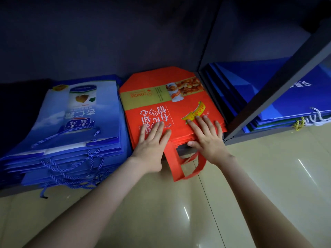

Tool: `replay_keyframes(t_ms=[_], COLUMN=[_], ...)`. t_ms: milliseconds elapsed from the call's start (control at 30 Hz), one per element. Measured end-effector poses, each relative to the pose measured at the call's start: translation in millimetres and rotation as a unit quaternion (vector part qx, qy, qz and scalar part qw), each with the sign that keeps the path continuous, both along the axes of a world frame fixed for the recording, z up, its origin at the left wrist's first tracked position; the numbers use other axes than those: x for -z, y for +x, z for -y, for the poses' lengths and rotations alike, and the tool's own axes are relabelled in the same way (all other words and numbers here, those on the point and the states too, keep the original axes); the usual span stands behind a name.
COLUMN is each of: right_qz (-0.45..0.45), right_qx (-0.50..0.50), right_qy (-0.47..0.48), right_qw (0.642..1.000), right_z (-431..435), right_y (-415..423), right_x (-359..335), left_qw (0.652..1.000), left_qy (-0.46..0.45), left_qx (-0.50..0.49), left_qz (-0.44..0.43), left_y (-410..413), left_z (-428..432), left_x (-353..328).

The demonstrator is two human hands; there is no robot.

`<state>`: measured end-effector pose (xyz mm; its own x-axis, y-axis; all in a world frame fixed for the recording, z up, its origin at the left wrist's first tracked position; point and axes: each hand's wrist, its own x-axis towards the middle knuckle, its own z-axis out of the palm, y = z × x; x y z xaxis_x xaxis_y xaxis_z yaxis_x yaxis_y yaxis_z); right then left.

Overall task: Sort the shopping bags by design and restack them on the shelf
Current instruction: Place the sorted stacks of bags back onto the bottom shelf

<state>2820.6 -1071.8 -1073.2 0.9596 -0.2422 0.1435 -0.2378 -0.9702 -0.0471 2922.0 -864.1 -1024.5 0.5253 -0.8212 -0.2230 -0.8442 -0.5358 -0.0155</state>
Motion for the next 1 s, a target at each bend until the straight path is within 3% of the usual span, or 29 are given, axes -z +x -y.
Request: replay_keyframes(t_ms=[133,200,333,433,533,633,833,933,1000], right_qz=[-0.001,-0.007,-0.028,0.002,0.036,0.040,0.001,0.039,0.075], right_qx=[0.010,0.040,0.091,0.130,0.095,0.068,0.092,0.136,0.094], right_qy=[-0.009,-0.006,-0.016,0.009,0.021,0.030,0.006,0.016,0.040], right_qw=[1.000,0.999,0.995,0.991,0.995,0.996,0.996,0.990,0.992], right_z=[5.6,7.0,2.2,0.1,10.8,22.2,32.4,12.3,-11.9], right_y=[-5.2,-2.4,11.2,2.9,-14.9,-14.3,0.1,-4.3,-12.1], right_x=[-2.8,-1.4,-5.6,-7.3,-1.4,-1.1,-11.8,-14.7,-10.3], left_qw=[0.995,0.993,0.987,0.987,0.980,0.983,0.985,0.985,0.988], left_qy=[-0.072,-0.036,0.025,0.007,-0.025,-0.008,0.046,0.042,0.039], left_qx=[0.052,0.059,0.041,0.014,-0.042,-0.104,-0.107,-0.111,-0.075], left_qz=[0.049,0.100,0.153,0.159,0.194,0.150,0.130,0.123,0.132], left_y=[-6.5,1.6,11.7,4.5,8.3,10.6,4.7,-3.0,-6.5], left_z=[1.2,6.4,17.8,13.1,1.3,-1.5,20.1,16.6,5.1], left_x=[12.0,15.7,10.6,13.2,14.3,15.9,10.4,9.2,12.6])
